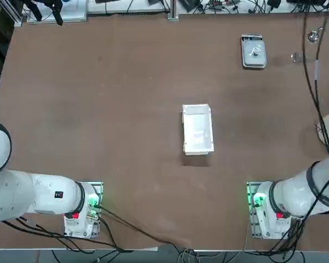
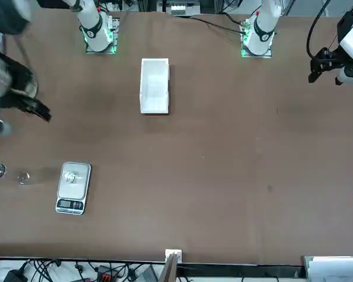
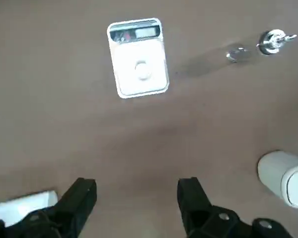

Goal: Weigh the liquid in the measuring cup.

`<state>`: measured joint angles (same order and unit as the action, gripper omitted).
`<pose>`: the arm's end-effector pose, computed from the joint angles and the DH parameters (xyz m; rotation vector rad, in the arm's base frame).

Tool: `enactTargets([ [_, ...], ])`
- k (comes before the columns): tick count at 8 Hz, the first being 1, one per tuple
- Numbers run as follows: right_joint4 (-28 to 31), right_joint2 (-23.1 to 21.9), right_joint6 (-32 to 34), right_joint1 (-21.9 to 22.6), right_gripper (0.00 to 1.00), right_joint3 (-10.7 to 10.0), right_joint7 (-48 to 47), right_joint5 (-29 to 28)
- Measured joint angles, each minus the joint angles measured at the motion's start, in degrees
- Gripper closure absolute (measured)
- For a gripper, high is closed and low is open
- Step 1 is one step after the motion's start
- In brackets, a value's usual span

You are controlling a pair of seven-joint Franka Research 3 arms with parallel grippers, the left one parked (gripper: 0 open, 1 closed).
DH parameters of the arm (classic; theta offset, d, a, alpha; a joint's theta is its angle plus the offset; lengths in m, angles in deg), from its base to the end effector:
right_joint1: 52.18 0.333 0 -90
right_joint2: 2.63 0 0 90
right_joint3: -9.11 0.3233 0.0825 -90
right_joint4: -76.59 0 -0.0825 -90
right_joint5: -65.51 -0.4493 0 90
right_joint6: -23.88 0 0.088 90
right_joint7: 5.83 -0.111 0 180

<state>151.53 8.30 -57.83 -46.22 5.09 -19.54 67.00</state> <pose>0.6636 0.0241 0.6327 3.0747 -0.3201 -0.1022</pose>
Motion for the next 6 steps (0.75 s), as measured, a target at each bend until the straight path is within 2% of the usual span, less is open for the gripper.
enactTargets([
  [2, 8.9, -6.8, -4.2, -5.8, 0.0, 0.1, 6.2, -4.9],
  [4, 20.1, -15.8, -7.4, -6.9, 0.0, 0.2, 9.3, -5.2],
  [6, 23.7, -20.4, -7.6, -6.9, 0.0, 0.6, 10.7, -5.1],
])
